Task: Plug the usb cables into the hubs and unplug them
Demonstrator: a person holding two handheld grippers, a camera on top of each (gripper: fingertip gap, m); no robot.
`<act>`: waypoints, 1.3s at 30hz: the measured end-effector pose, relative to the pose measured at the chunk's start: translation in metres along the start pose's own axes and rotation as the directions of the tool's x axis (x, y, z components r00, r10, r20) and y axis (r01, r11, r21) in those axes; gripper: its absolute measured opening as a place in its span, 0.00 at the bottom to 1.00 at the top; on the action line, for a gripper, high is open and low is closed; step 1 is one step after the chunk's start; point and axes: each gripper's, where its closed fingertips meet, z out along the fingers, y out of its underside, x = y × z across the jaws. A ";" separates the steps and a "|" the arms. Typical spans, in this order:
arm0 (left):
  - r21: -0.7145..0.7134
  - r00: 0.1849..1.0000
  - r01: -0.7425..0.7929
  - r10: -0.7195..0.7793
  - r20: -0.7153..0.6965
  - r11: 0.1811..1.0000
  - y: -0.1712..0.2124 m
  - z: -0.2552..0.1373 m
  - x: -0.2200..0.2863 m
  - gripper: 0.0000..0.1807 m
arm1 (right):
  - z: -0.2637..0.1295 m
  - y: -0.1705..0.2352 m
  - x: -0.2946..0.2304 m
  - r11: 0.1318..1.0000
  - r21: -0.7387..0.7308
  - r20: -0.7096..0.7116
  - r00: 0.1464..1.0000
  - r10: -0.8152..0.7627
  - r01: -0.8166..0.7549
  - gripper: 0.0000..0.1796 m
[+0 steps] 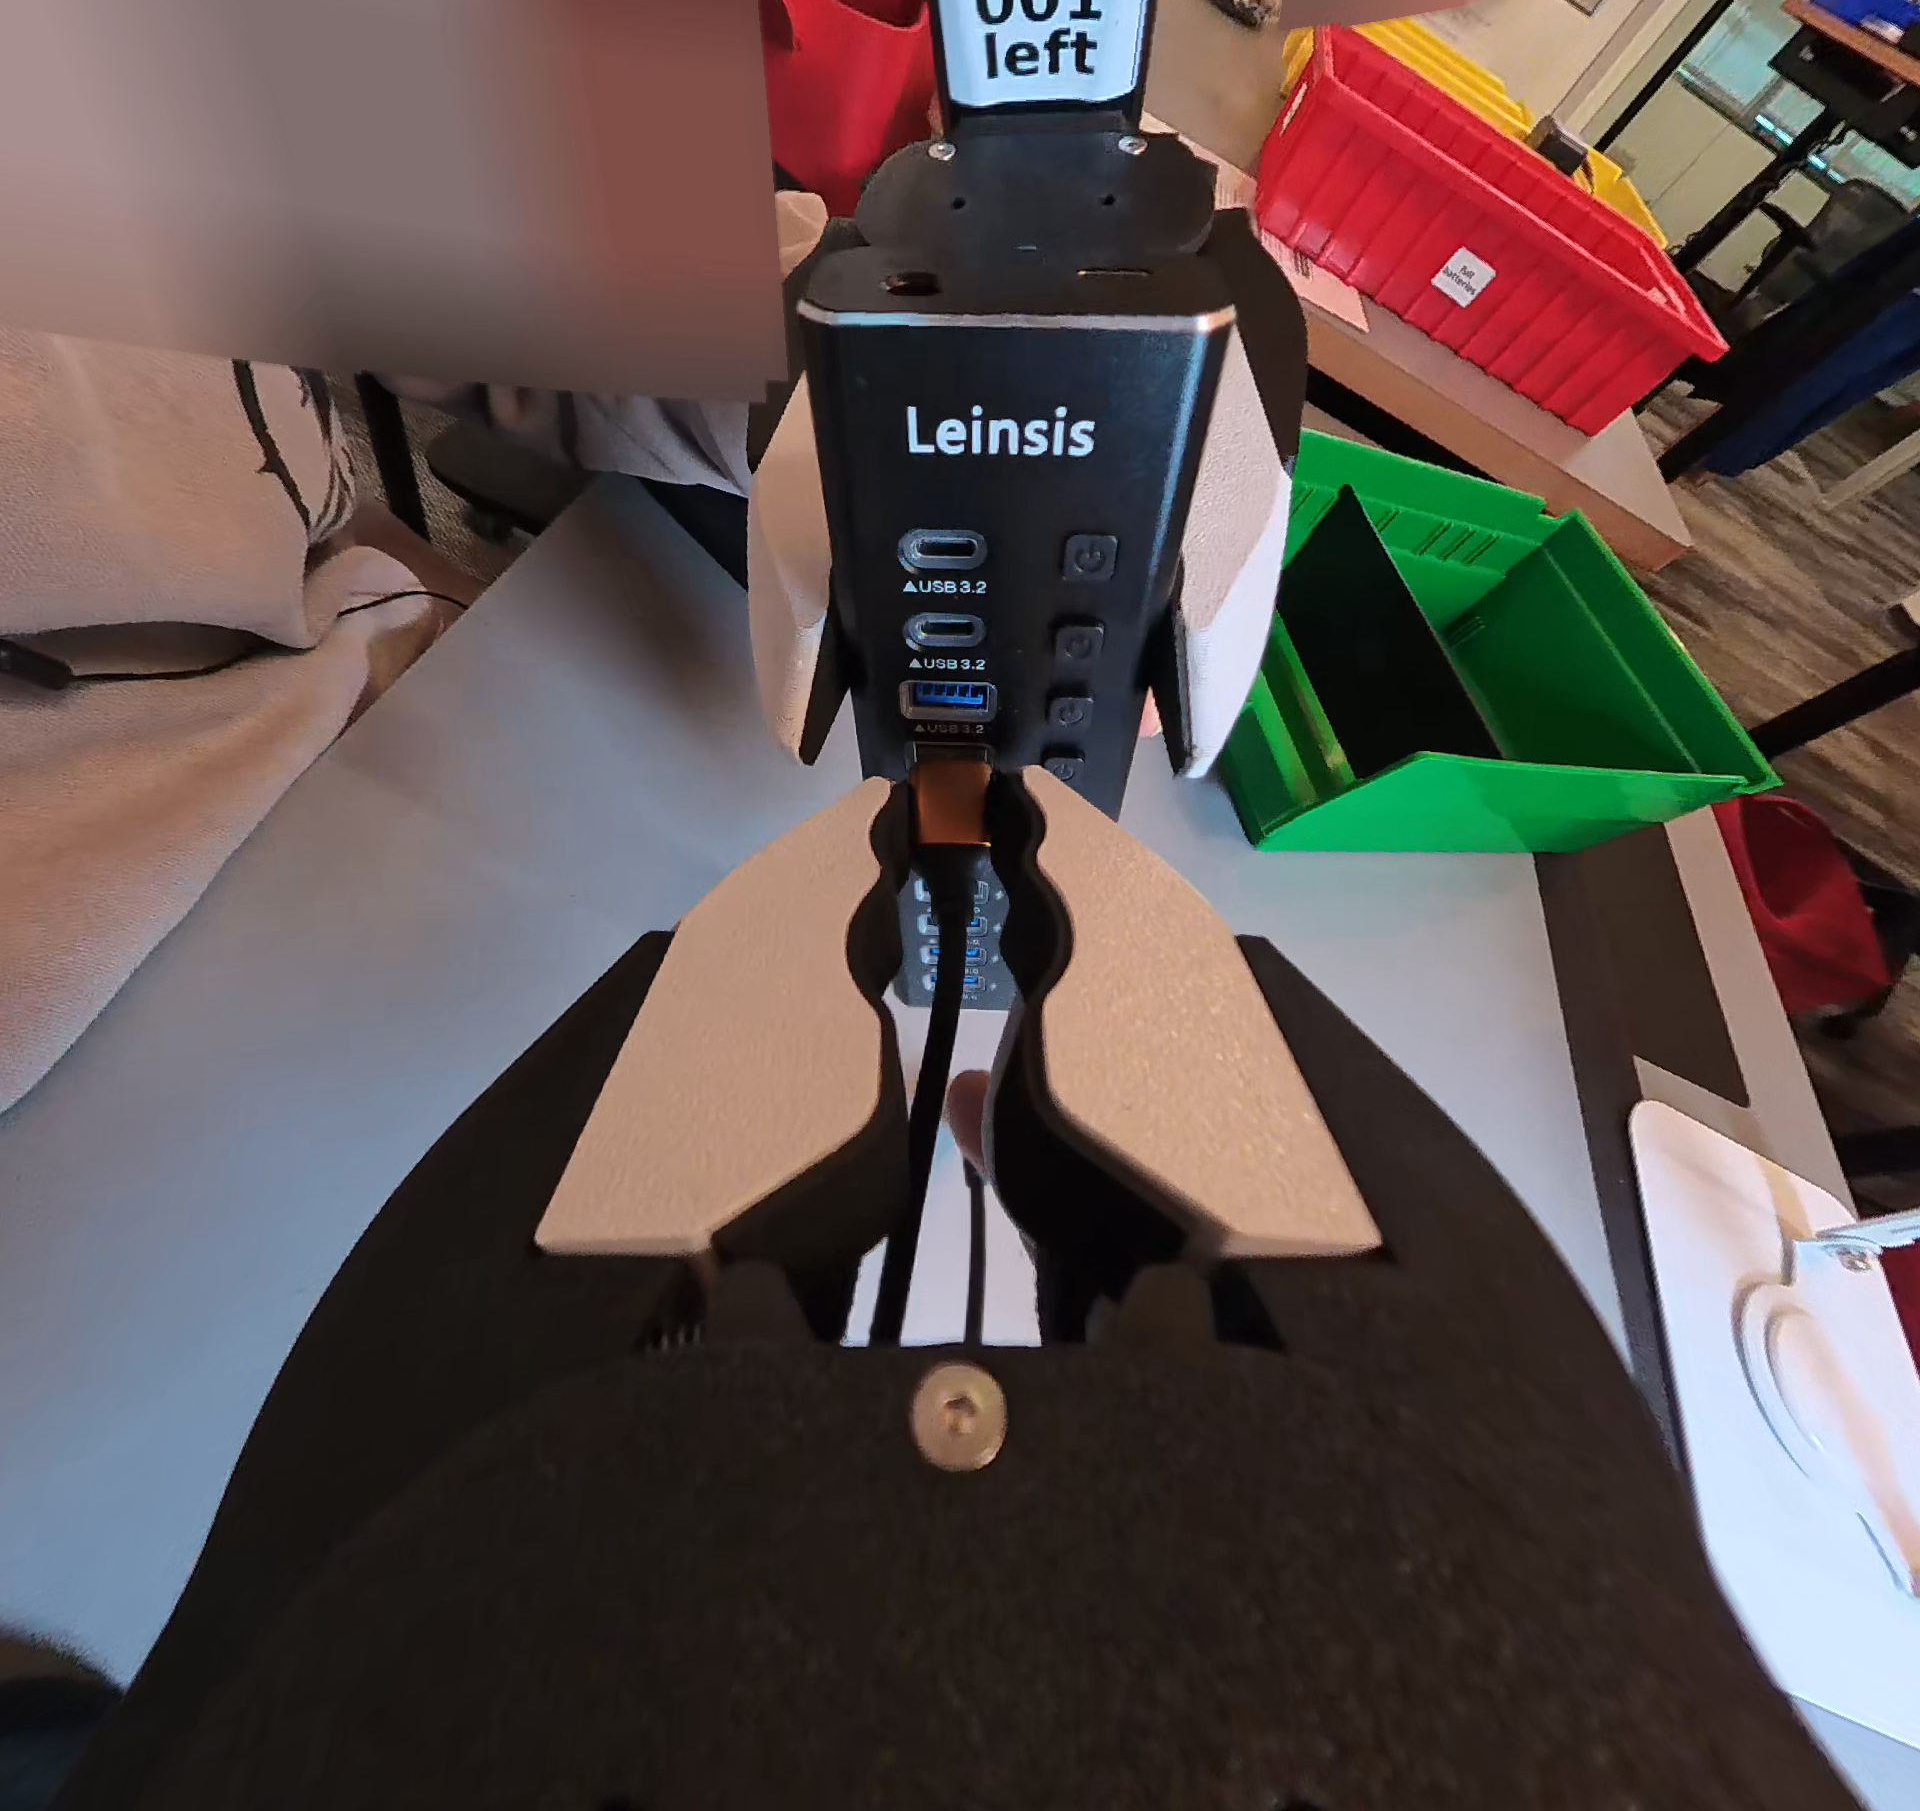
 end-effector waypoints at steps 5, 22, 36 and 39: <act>-0.008 1.000 0.003 -0.003 0.002 1.000 0.002 0.002 0.000 0.34 | -0.002 0.003 0.000 1.000 0.008 0.016 1.000 0.016 -0.016 0.09; -0.027 0.999 0.012 -0.013 -0.052 1.000 0.022 0.005 0.005 0.34 | 0.012 0.021 -0.003 0.987 -0.159 -0.048 0.998 -0.035 0.027 0.09; -0.088 0.988 -0.118 0.126 0.090 0.989 0.026 0.004 -0.009 0.35 | 0.013 0.022 0.008 0.992 -0.123 -0.133 0.991 -0.022 0.006 0.09; -0.122 0.982 -0.116 0.132 0.133 0.986 0.028 0.005 -0.016 0.35 | 0.006 0.023 0.015 0.994 -0.109 -0.151 0.989 -0.011 -0.006 0.09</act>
